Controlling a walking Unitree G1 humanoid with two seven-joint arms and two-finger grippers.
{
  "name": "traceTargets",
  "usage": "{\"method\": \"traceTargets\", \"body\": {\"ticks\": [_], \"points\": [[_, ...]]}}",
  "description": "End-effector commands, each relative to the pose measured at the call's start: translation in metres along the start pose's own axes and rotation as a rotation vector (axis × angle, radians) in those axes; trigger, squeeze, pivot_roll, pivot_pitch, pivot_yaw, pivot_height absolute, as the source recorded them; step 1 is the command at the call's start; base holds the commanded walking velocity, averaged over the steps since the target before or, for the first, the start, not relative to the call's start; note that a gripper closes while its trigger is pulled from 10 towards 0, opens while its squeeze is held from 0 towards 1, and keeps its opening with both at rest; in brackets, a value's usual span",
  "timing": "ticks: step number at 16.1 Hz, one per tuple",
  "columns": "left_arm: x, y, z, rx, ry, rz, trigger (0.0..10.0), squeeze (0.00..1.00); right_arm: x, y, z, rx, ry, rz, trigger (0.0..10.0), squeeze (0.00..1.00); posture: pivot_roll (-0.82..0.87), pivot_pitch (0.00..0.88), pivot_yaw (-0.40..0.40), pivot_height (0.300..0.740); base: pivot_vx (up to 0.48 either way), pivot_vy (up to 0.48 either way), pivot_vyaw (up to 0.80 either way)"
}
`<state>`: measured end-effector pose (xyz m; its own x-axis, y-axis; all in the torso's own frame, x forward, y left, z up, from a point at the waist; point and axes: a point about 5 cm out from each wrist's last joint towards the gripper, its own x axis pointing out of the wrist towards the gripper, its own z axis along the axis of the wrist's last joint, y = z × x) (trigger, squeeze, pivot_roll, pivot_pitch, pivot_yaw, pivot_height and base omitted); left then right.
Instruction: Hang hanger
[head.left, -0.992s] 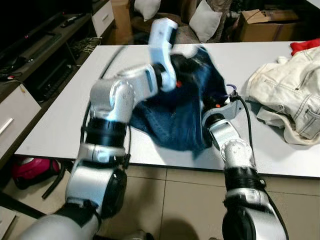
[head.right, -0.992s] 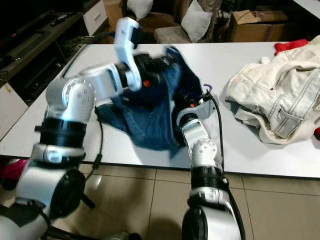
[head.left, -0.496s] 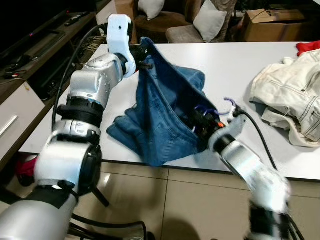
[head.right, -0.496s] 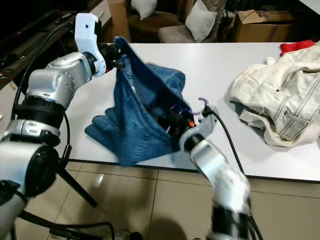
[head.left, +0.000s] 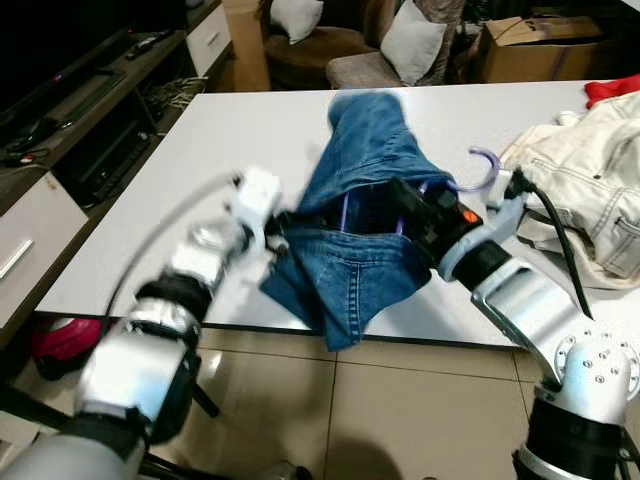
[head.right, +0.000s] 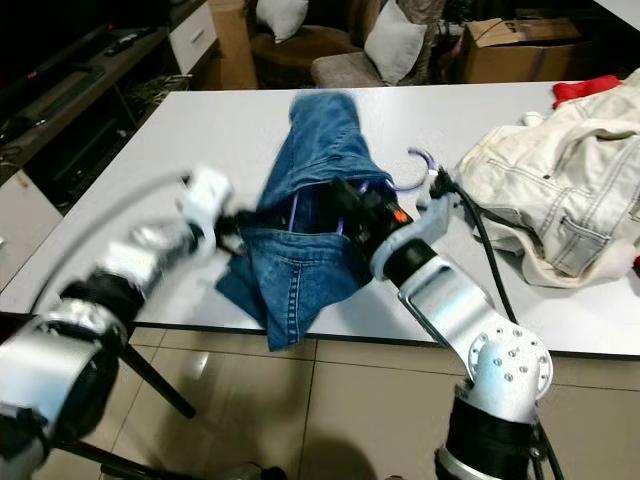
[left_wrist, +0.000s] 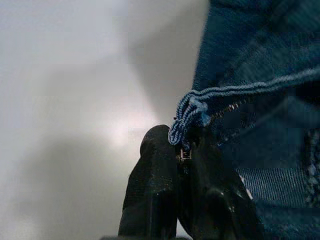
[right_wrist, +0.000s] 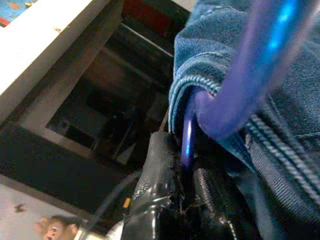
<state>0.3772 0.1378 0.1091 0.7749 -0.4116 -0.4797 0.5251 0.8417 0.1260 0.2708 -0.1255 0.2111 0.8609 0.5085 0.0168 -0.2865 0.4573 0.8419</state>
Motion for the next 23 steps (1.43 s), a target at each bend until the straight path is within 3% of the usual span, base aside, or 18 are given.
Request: {"method": "traceTargets", "body": {"ticks": [1, 3, 4, 5, 6, 7, 8, 10, 14, 17, 20, 21, 23], "points": [[-0.002, 0.000, -0.025, 0.004, 0.079, -0.007, 0.0, 0.00, -0.003, 0.020, 0.015, -0.003, -0.055, 0.102, 10.0, 0.00, -0.20, 0.000, 0.144, 0.740, 0.000, 0.000, 0.00], [-0.002, -0.018, -0.032, -0.136, -0.024, -0.138, 0.0, 0.00, 0.005, 0.017, 0.024, -0.030, -0.071, 0.054, 10.0, 0.00, -0.19, 0.000, 0.114, 0.740, 0.000, 0.000, 0.00], [-0.003, -0.017, -0.033, -0.151, -0.044, -0.139, 0.0, 0.00, 0.007, 0.017, 0.024, -0.037, -0.067, 0.047, 10.0, 0.00, -0.19, 0.000, 0.111, 0.740, 0.000, 0.000, 0.00], [-0.006, -0.017, -0.033, -0.185, -0.102, -0.129, 10.0, 0.00, 0.011, 0.019, 0.023, -0.062, -0.058, 0.043, 10.0, 0.00, -0.18, 0.000, 0.101, 0.740, 0.000, 0.000, 0.00], [-0.009, -0.016, -0.033, -0.231, -0.146, -0.127, 10.0, 0.00, 0.014, 0.020, 0.023, -0.083, -0.054, 0.037, 10.0, 0.00, -0.18, 0.000, 0.097, 0.740, 0.000, 0.000, 0.00], [-0.017, -0.015, -0.028, -0.313, -0.248, -0.140, 10.0, 0.81, 0.016, 0.020, 0.023, -0.099, -0.062, 0.026, 10.0, 0.00, -0.16, 0.000, 0.082, 0.740, 0.000, 0.000, 0.00], [-0.020, -0.015, -0.025, -0.326, -0.275, -0.138, 10.0, 1.00, 0.017, 0.020, 0.023, -0.097, -0.063, 0.025, 10.0, 0.00, -0.16, 0.000, 0.080, 0.740, 0.000, 0.000, 0.00], [-0.032, -0.012, -0.014, -0.267, -0.346, -0.155, 10.0, 1.00, 0.020, 0.018, 0.023, -0.107, -0.056, 0.012, 10.0, 0.00, -0.14, 0.000, 0.060, 0.740, 0.000, 0.000, 0.00], [-0.054, -0.014, -0.009, -0.237, -0.366, -0.236, 10.0, 1.00, 0.023, 0.009, 0.028, -0.132, -0.063, -0.042, 10.0, 0.00, -0.14, 0.000, 0.055, 0.740, 0.000, 0.000, 0.00], [-0.080, -0.012, 0.003, -0.283, -0.416, -0.319, 10.0, 1.00, 0.021, -0.004, 0.033, -0.142, -0.073, -0.104, 10.0, 0.00, -0.13, 0.000, 0.050, 0.740, 0.000, 0.000, 0.00], [-0.095, -0.009, 0.020, -0.350, -0.467, -0.396, 10.0, 1.00, 0.020, -0.012, 0.035, -0.151, -0.078, -0.140, 10.0, 0.00, -0.14, 0.000, 0.058, 0.740, 0.000, 0.000, 0.00], [-0.099, -0.003, 0.026, -0.376, -0.510, -0.381, 10.0, 1.00, 0.019, -0.013, 0.037, -0.154, -0.082, -0.149, 10.0, 0.00, -0.14, 0.000, 0.058, 0.740, 0.000, 0.000, 0.00], [-0.102, 0.015, 0.029, -0.372, -0.544, -0.211, 10.0, 1.00, 0.018, -0.014, 0.039, -0.163, -0.084, -0.157, 10.0, 0.00, -0.14, 0.000, 0.064, 0.740, 0.000, 0.000, 0.00]]}}
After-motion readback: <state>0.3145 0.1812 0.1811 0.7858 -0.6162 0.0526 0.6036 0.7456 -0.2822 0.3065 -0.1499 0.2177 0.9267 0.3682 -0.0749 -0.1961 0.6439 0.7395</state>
